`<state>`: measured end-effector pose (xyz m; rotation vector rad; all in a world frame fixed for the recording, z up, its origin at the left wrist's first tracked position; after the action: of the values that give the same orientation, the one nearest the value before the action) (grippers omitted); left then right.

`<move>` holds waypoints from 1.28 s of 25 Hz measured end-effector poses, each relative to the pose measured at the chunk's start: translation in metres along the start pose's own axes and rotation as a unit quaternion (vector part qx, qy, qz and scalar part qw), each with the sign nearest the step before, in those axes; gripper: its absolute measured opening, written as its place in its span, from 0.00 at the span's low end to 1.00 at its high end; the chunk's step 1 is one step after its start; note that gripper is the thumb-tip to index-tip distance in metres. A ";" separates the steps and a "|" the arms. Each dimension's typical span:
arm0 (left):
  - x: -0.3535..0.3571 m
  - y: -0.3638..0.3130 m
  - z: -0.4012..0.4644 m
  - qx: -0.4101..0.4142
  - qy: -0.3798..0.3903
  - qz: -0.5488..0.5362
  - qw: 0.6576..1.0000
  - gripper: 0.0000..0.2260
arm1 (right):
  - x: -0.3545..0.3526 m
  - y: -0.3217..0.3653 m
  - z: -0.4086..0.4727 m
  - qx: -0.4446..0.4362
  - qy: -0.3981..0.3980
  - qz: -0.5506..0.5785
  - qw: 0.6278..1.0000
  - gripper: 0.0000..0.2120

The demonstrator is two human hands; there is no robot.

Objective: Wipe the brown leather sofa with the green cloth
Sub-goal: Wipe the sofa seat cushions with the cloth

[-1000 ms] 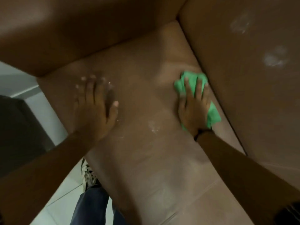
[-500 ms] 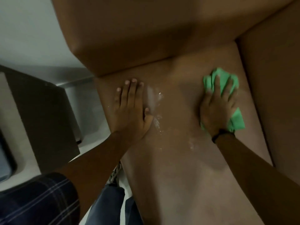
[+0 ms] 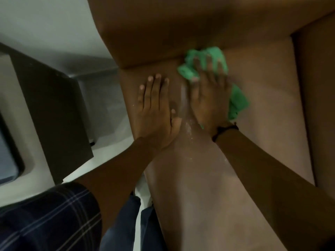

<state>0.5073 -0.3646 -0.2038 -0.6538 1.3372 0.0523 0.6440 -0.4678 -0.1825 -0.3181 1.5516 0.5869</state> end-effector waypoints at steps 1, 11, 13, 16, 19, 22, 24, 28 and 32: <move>0.001 0.002 0.000 0.002 -0.012 -0.007 1.000 0.40 | 0.008 0.015 -0.002 -0.060 0.008 0.011 0.998 0.26; -0.011 0.003 0.001 0.016 -0.009 -0.111 0.994 0.35 | 0.006 0.017 -0.018 -0.076 0.046 -0.052 0.995 0.28; -0.011 0.004 0.001 0.011 -0.012 -0.149 0.989 0.35 | 0.018 0.031 -0.061 -0.157 0.058 -0.025 0.986 0.28; -0.023 -0.002 0.000 0.007 0.030 -0.192 0.981 0.35 | -0.007 0.020 -0.179 -0.191 0.153 -0.030 0.969 0.31; -0.028 -0.004 -0.001 0.004 0.050 -0.191 0.980 0.36 | -0.005 0.009 -0.170 -0.096 0.134 -0.032 0.986 0.32; -0.012 0.003 -0.002 0.029 0.039 -0.171 0.984 0.34 | 0.020 0.039 -0.121 -0.005 0.063 -0.022 0.998 0.30; -0.006 0.002 -0.009 0.052 0.045 -0.163 0.984 0.35 | 0.031 0.052 -0.145 -0.084 0.069 0.001 0.994 0.30; -0.015 -0.023 -0.054 0.071 0.145 -0.082 0.984 0.37 | -0.014 -0.027 -0.232 -0.029 0.142 -0.057 0.988 0.33; -0.004 -0.032 -0.083 0.052 0.136 -0.018 0.989 0.37 | -0.020 -0.085 -0.178 0.192 0.055 -0.052 0.978 0.30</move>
<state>0.4458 -0.4281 -0.1937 -0.6106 1.5794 -0.1405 0.5424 -0.6377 -0.1800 -0.1372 1.7038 0.1810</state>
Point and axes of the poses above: each hand's wrist, its own z-axis towards the middle knuckle, its own x-axis out of the palm, y = z × x, the point moved 6 cm from there along z, towards the middle knuckle
